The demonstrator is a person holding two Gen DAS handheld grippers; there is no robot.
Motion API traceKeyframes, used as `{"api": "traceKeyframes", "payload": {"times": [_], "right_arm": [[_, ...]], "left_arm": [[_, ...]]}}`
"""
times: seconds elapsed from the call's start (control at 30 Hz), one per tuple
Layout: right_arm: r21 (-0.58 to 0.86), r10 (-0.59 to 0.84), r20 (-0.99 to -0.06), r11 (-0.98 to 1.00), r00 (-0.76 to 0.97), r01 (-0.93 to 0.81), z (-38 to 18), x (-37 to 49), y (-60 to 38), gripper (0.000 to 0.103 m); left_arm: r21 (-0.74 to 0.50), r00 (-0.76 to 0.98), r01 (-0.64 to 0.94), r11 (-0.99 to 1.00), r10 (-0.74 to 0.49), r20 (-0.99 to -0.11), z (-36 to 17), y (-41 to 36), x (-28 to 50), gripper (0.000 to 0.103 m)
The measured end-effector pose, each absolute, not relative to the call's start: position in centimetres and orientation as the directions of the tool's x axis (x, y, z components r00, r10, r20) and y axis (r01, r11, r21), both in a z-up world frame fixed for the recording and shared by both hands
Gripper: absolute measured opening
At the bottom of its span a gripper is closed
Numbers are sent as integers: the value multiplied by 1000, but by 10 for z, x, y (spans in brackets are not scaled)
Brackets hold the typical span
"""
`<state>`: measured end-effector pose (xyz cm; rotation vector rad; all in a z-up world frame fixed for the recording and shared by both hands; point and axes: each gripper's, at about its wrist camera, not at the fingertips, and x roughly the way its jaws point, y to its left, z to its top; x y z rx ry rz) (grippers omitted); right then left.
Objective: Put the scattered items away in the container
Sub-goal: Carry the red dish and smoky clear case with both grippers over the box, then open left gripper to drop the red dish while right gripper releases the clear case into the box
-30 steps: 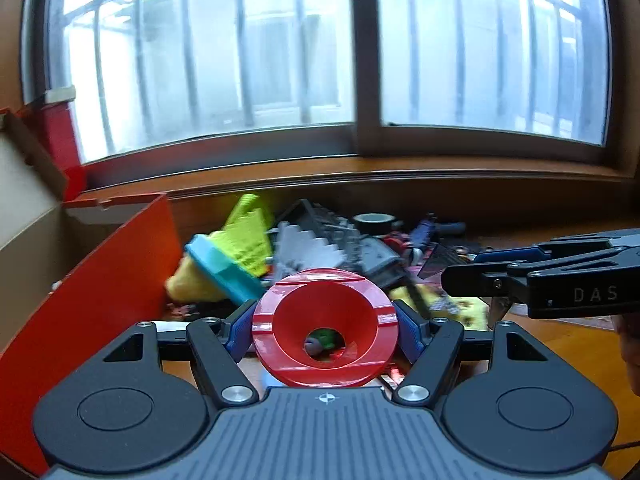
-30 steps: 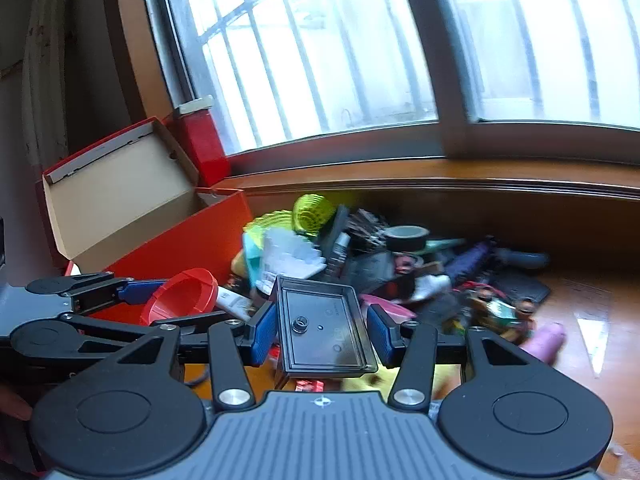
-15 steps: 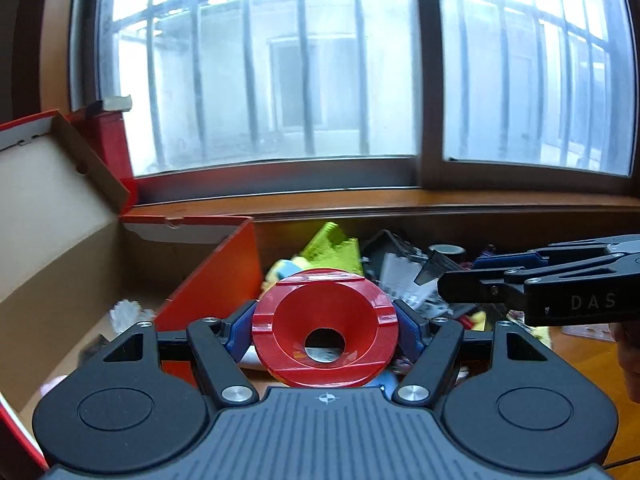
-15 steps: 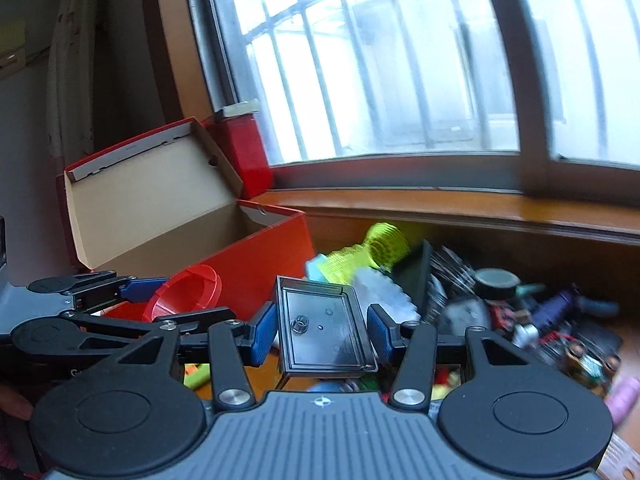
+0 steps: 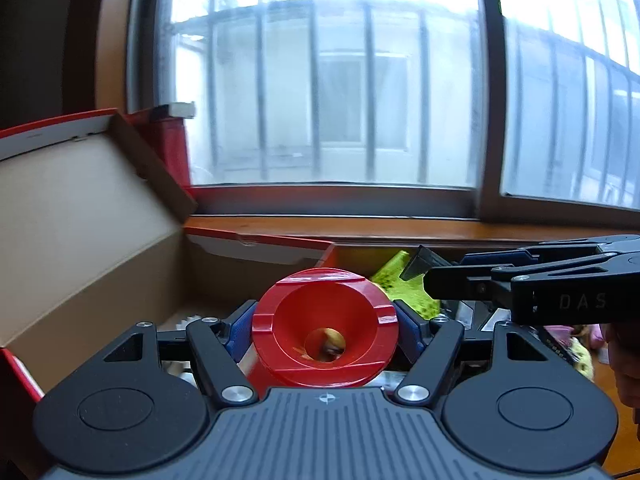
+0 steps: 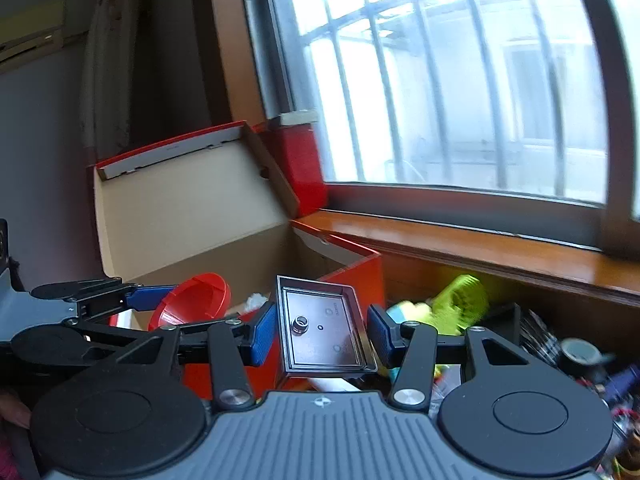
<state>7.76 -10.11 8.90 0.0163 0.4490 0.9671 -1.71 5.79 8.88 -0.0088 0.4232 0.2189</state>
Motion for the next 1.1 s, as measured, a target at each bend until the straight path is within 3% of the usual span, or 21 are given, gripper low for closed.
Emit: {"api": "traceKeyframes", "payload": {"times": [0.43, 1.1], "right_arm": [[218, 838, -346, 509, 422, -833, 107, 95, -44, 52], [232, 862, -381, 438, 333, -868, 102, 132, 34, 52]], "left_arm": [[54, 849, -357, 932, 348, -397, 97, 105, -30, 70], [54, 782, -454, 889, 427, -454, 75, 146, -12, 70]]}}
